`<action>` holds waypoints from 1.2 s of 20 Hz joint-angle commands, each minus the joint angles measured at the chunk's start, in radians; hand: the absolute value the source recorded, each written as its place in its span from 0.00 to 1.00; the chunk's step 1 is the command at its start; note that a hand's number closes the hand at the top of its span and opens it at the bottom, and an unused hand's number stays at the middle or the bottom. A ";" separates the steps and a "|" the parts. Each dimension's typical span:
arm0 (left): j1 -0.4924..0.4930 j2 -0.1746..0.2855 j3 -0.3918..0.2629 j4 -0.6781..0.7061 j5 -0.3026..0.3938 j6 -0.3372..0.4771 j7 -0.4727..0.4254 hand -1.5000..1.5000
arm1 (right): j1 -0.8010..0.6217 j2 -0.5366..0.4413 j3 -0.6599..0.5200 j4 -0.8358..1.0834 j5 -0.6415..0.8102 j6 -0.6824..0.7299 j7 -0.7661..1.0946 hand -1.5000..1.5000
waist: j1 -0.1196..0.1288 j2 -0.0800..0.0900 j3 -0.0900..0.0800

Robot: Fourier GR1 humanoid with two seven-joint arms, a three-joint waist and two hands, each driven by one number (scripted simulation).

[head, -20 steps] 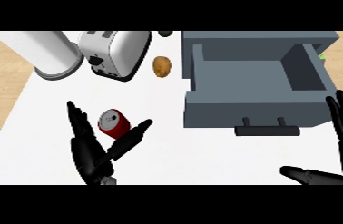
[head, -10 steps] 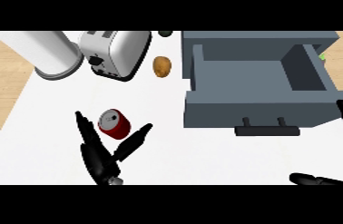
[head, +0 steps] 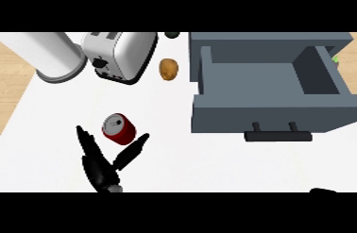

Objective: Pick up the can, place it into the drawer and close the drawer

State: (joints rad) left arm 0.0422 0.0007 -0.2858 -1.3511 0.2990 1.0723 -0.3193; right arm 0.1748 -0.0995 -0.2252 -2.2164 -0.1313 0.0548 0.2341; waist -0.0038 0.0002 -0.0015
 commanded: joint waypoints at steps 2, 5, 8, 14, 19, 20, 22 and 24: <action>-0.007 -0.001 0.071 0.167 0.233 -0.119 -0.262 0.00 | 0.015 -0.023 -0.049 -0.011 -0.052 0.041 0.002 0.00 | -0.002 0.000 0.000; -0.122 -0.001 0.110 0.251 0.281 -0.109 -0.260 0.00 | 0.010 0.026 -0.017 0.033 0.029 0.022 -0.067 0.00 | -0.001 0.000 0.001; -0.127 -0.001 0.174 0.358 0.340 -0.193 -0.360 0.00 | 0.005 -0.008 -0.046 -0.030 -0.028 0.031 0.044 0.00 | -0.003 0.000 0.001; -0.191 -0.001 0.171 0.493 0.426 -0.245 -0.484 0.00 | -0.001 -0.008 -0.094 -0.045 -0.056 0.045 0.047 0.00 | -0.003 0.000 0.001; -0.248 0.004 0.243 0.573 0.349 -0.328 -0.435 0.00 | 0.014 0.033 -0.036 -0.011 0.024 0.067 -0.020 0.00 | -0.001 0.000 0.001; -0.266 0.002 0.270 0.637 0.355 -0.372 -0.461 0.00 | -0.050 0.015 -0.038 0.028 0.048 0.038 0.007 0.00 | 0.000 0.001 0.001; -0.295 -0.001 0.211 0.604 0.378 -0.333 -0.457 0.00 | -0.003 0.032 -0.038 -0.026 0.026 0.054 0.011 0.00 | -0.003 0.000 0.001; -0.333 0.002 0.192 0.571 0.323 -0.309 -0.355 0.00 | -0.044 0.027 -0.026 -0.049 0.041 0.016 0.088 0.00 | -0.001 0.000 0.001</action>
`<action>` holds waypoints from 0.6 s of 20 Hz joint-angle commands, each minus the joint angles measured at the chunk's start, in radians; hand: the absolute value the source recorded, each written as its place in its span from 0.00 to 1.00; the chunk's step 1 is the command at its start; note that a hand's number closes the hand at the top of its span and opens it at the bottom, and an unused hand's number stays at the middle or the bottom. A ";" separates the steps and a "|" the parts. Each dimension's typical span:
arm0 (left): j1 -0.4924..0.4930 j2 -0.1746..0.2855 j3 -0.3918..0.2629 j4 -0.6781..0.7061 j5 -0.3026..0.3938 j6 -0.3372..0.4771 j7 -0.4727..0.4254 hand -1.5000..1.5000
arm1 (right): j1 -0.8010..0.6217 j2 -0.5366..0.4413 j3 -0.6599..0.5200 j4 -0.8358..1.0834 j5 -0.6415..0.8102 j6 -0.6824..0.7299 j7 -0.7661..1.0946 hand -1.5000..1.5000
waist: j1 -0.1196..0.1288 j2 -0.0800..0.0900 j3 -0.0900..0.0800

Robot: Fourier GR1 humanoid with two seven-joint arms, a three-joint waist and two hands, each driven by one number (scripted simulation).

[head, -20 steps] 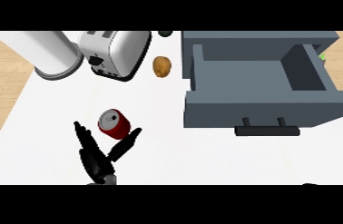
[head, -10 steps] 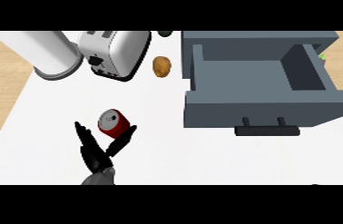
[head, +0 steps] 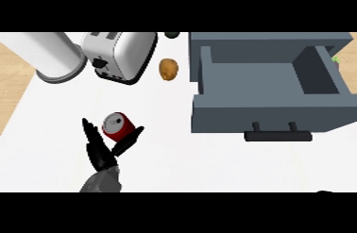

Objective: Pick up the can, place it into the drawer and close the drawer

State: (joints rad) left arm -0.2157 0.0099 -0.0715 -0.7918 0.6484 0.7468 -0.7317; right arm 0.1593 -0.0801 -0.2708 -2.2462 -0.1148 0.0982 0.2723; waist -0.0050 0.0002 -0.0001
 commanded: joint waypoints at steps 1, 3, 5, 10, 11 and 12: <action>-0.104 0.017 0.042 0.175 -0.002 -0.128 -0.016 0.00 | -0.136 -0.049 -0.020 0.073 0.009 -0.027 0.040 0.00 | -0.001 0.004 -0.001; -0.091 0.061 0.032 0.108 -0.016 -0.134 0.052 0.00 | 0.039 0.010 -0.038 0.067 -0.011 0.044 -0.105 0.00 | -0.003 0.000 0.000; -0.148 0.032 0.091 0.238 -0.003 -0.228 -0.058 1.00 | -0.096 -0.048 -0.040 0.008 -0.028 -0.018 0.076 0.00 | -0.005 0.003 -0.001; -0.162 0.008 0.065 0.205 -0.033 -0.248 -0.041 1.00 | -0.086 -0.028 -0.042 0.074 -0.005 0.001 -0.009 0.00 | 0.001 0.001 0.000; -0.202 -0.009 0.033 0.201 0.029 -0.183 -0.063 1.00 | -0.027 -0.045 -0.090 0.009 -0.077 0.040 0.008 0.00 | -0.006 0.000 0.000; -0.183 0.042 0.090 0.241 -0.020 -0.280 -0.061 1.00 | -0.047 -0.013 -0.011 -0.044 0.028 -0.014 0.053 0.00 | -0.001 0.001 0.000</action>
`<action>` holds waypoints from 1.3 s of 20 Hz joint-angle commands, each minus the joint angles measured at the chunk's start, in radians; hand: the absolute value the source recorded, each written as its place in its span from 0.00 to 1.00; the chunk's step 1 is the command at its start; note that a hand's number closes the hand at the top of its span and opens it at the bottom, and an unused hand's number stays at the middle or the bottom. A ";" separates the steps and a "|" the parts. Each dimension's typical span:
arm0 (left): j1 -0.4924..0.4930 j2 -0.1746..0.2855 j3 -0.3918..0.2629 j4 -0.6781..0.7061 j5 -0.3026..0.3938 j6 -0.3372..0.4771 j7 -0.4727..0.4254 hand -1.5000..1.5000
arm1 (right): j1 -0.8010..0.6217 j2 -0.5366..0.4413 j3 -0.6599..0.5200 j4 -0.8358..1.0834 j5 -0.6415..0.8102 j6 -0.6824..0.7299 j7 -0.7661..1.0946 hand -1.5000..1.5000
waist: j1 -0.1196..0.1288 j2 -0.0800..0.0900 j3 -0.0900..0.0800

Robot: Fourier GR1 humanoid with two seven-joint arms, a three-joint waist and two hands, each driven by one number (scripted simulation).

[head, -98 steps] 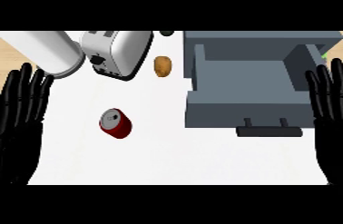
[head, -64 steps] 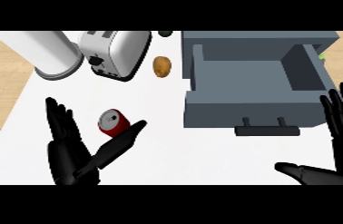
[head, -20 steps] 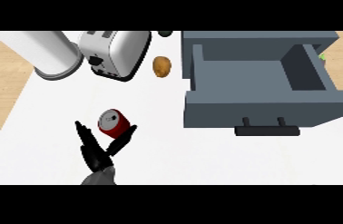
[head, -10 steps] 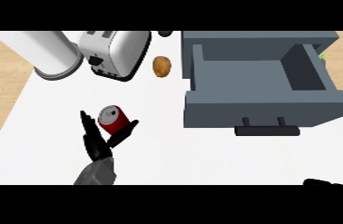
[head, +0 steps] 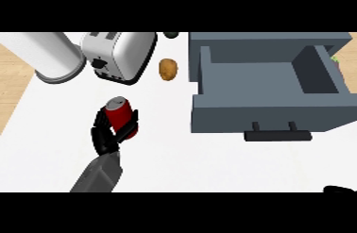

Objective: Pick up the can, place it into the drawer and close the drawer

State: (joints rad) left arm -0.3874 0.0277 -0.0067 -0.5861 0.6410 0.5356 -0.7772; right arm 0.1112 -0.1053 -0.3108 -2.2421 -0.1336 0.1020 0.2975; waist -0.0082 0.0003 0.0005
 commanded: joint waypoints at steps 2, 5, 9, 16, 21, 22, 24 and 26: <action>-0.042 0.019 -0.036 0.020 -0.042 -0.090 0.042 1.00 | -0.076 -0.017 -0.004 -0.003 0.025 -0.051 0.073 0.00 | 0.005 0.000 -0.001; -0.100 0.083 -0.125 0.081 -0.102 -0.261 0.115 1.00 | 0.019 0.028 0.034 -0.027 0.041 -0.006 -0.023 0.00 | -0.014 0.001 -0.001; -0.196 0.108 -0.165 0.130 -0.140 -0.418 0.152 1.00 | 0.020 0.030 0.025 0.044 0.029 0.016 -0.072 0.00 | -0.019 0.006 -0.001; -0.251 0.095 -0.123 0.109 -0.162 -0.474 0.170 1.00 | -0.038 0.009 0.004 0.065 0.049 -0.010 -0.043 0.00 | 0.002 0.001 -0.001; -0.317 0.099 -0.152 0.020 -0.203 -0.421 0.305 1.00 | 0.006 0.042 0.033 -0.069 0.077 -0.035 0.006 0.00 | 0.003 -0.002 -0.001; -0.335 0.045 -0.172 0.009 -0.228 -0.368 0.287 1.00 | -0.021 0.024 0.025 -0.018 0.079 -0.025 -0.013 0.00 | 0.003 -0.001 0.000; -0.352 0.093 -0.186 -0.110 -0.226 -0.370 0.415 1.00 | -0.041 0.021 0.020 0.008 0.078 -0.036 0.000 0.00 | 0.014 -0.005 0.000; -0.354 0.054 -0.210 -0.160 -0.255 -0.321 0.445 1.00 | -0.008 0.054 0.043 -0.032 0.109 -0.051 -0.007 0.00 | 0.010 -0.005 0.000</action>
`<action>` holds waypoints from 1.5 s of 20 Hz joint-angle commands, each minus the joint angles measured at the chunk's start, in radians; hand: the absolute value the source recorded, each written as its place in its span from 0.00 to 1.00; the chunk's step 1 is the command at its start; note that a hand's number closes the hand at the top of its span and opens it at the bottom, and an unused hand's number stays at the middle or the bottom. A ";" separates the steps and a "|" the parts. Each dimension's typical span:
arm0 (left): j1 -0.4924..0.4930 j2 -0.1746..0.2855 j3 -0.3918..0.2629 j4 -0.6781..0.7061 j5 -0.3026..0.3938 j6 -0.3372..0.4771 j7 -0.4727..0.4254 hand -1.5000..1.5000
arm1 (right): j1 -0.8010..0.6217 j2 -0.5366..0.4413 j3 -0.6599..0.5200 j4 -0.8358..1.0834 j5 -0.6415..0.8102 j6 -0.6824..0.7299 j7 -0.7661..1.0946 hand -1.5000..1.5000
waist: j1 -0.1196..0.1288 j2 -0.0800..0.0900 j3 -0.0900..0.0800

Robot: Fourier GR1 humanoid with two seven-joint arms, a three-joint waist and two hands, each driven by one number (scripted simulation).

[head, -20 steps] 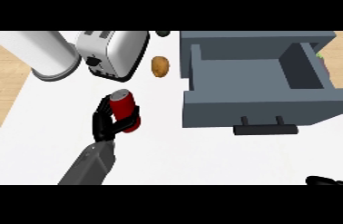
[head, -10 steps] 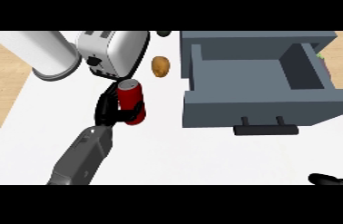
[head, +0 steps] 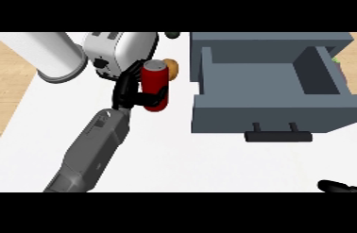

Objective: Pick up the can, place it into the drawer and close the drawer

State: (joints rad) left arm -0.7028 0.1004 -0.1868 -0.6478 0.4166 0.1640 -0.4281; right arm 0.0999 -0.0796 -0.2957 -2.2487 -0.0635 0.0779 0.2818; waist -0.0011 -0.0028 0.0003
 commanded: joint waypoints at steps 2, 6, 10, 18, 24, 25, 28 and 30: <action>-0.084 -0.028 -0.037 -0.166 -0.032 0.100 0.202 1.00 | 0.019 -0.008 -0.012 -0.015 0.001 0.009 -0.001 0.00 | 0.003 -0.004 0.001; -0.147 -0.026 -0.026 -0.250 -0.032 0.107 0.322 1.00 | 0.006 -0.010 -0.029 -0.013 -0.027 0.008 0.006 0.00 | 0.001 -0.002 0.000; -0.202 -0.009 -0.010 -0.335 -0.052 0.145 0.428 1.00 | 0.022 -0.009 -0.020 -0.023 -0.011 0.014 0.019 0.00 | -0.002 0.000 0.000; -0.373 -0.067 -0.027 -0.327 -0.139 0.237 0.593 1.00 | 0.009 -0.064 -0.091 -0.056 -0.088 0.031 0.082 0.00 | -0.009 0.000 0.000; -0.613 -0.076 0.044 -0.142 -0.160 0.249 0.660 1.00 | -0.083 -0.065 -0.083 -0.005 -0.062 -0.012 0.073 0.00 | -0.018 0.005 0.000; -0.625 -0.099 0.043 -0.109 -0.146 0.254 0.648 1.00 | -0.048 -0.020 -0.050 0.028 -0.036 -0.004 0.005 0.00 | -0.022 0.007 0.001; -0.711 -0.100 0.035 -0.015 -0.142 0.265 0.653 1.00 | -0.052 -0.029 -0.016 -0.027 0.005 -0.014 0.059 0.00 | -0.028 0.008 0.000; -0.733 -0.100 0.006 0.017 -0.093 0.279 0.637 1.00 | -0.104 -0.067 -0.041 -0.039 -0.036 -0.020 0.119 0.00 | -0.037 0.009 0.000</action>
State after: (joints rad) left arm -1.3595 0.0074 -0.1674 -0.7026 0.2895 0.4251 0.1990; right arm 0.0364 -0.1235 -0.3355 -2.2710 -0.0961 0.0697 0.3548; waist -0.0303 0.0053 0.0010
